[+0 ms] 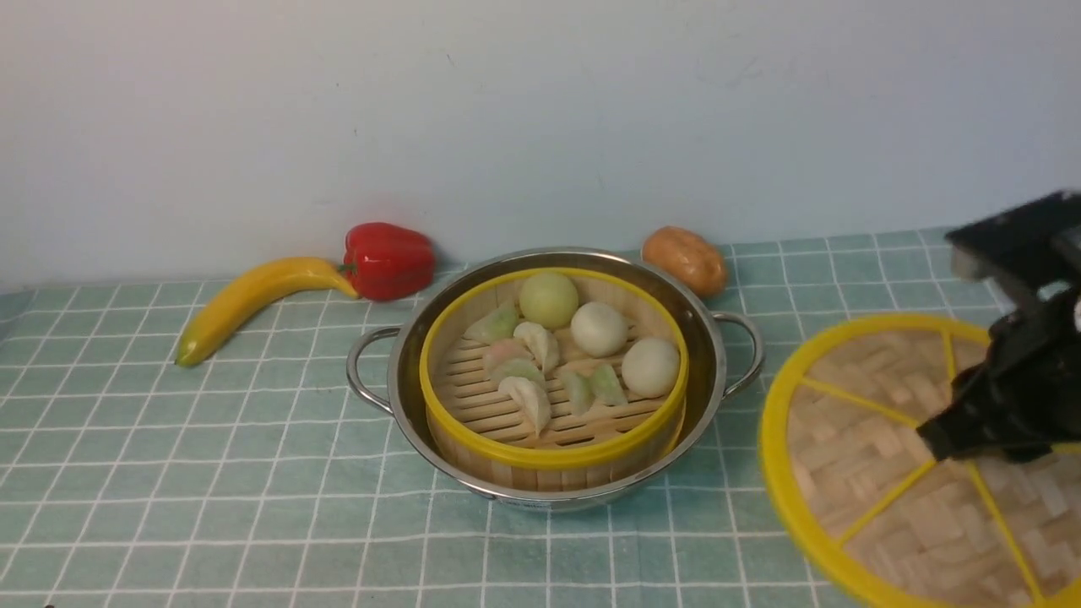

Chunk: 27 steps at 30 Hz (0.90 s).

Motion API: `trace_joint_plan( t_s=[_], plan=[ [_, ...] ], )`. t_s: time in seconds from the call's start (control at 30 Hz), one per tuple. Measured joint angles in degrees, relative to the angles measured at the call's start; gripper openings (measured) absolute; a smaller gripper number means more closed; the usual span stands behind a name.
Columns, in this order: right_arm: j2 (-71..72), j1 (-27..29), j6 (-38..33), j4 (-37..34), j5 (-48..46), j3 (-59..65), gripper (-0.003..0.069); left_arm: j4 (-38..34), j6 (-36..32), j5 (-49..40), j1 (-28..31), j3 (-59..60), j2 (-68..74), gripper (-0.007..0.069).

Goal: Place the steamer in the pot on the blue tablecloth, and put the lid on the steamer.
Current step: 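Place the bamboo steamer lid onto the steamer basket in the pot with the right gripper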

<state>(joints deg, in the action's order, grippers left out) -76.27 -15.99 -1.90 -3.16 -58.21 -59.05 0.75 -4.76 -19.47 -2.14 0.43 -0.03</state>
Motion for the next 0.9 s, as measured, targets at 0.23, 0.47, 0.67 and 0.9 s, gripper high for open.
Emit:
trace_joint_plan(
  t_s=[0.23, 0.47, 0.67, 0.9],
  plan=[
    [4.51, -0.14, -13.84, -16.89, 0.09, -9.71, 0.0143, 0.0, 0.0, 0.0, 0.0, 0.0, 0.0, 0.0243],
    [-5.02, -7.43, -24.87, -25.31, 4.31, -17.4, 0.0143, 0.0, 0.0, 0.0, 0.0, 0.0, 0.0, 0.0243],
    [-15.81, -12.84, -25.39, -20.34, 7.9, -24.48, 0.0143, 0.0, 0.0, 0.0, 0.0, 0.0, 0.0, 0.0243],
    [-28.07, -13.79, -26.89, -19.27, 10.52, -31.33, 0.0143, 0.0, 0.0, 0.0, 0.0, 0.0, 0.0, 0.0243]
  ],
)
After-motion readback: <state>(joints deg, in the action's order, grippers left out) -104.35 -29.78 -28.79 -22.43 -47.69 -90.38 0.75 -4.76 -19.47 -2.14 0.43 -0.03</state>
